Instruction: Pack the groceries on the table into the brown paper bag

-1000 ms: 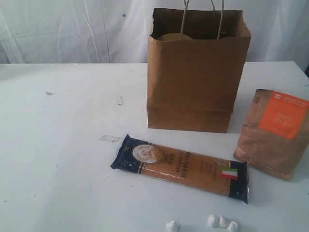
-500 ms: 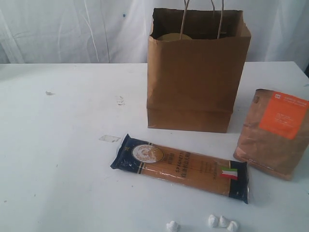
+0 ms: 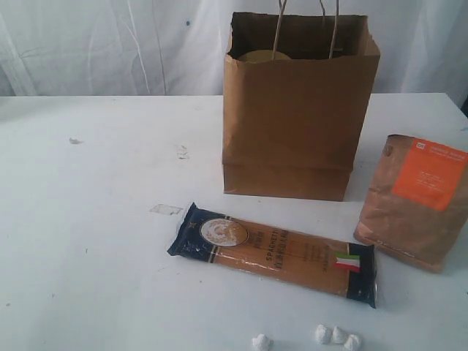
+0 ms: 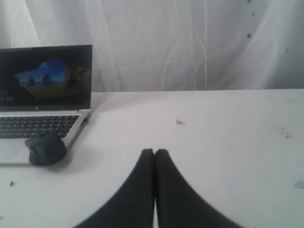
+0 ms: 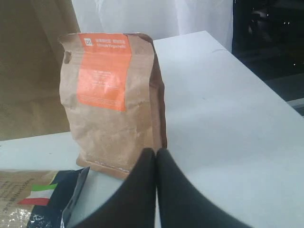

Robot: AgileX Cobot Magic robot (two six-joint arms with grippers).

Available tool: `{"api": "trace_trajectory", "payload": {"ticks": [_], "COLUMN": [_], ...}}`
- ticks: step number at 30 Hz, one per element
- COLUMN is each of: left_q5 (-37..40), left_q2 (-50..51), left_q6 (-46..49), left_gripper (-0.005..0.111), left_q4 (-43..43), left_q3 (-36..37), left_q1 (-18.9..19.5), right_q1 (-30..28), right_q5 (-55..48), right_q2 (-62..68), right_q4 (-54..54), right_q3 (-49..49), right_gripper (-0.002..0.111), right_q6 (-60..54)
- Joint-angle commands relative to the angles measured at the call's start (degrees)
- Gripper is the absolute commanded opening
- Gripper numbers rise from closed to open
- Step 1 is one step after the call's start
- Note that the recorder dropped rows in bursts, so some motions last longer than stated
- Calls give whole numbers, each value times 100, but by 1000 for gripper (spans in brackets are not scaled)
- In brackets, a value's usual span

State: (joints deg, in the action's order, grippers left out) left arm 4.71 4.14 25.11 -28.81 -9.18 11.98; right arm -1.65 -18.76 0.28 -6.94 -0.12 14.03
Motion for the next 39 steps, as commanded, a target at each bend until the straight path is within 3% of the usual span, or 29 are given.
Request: {"api": "trace_trajectory", "payload": {"ticks": [1, 5, 9, 15, 21, 27, 34, 39], "left_q5": [-471, -885, -1021, -1121, -1037, 260, 89, 71], "left_q2": [-50, -83, -83, -83, -83, -83, -83, -83], "left_q6": [-662, -974, -1887, -2816, -2789, -2877, -2632, -2630], "left_gripper": [0, 0, 0, 0, 0, 0, 0, 0], "left_q4": [185, 198, 1074, 1707, 1788, 2565, 2576, 2576], "left_q3": [527, 918, 918, 918, 918, 918, 918, 918], "left_q1": [-14, -14, -14, -14, -14, -14, -348, -359], "right_q1": [-9, -9, -9, -9, -9, -9, -9, -9], "right_q5": [44, 44, 44, 44, 44, 44, 44, 44], "right_q2": [-28, -28, -28, -28, -28, -28, -28, -28], "right_q4": [-52, -52, -52, -52, -52, -52, -52, -52], "right_q3": [12, 12, 12, 12, 12, 12, 12, 12], "right_gripper": [0, 0, 0, 0, 0, 0, 0, 0], "right_q6": [-20, -20, -20, -20, -20, -20, -20, -20]}}
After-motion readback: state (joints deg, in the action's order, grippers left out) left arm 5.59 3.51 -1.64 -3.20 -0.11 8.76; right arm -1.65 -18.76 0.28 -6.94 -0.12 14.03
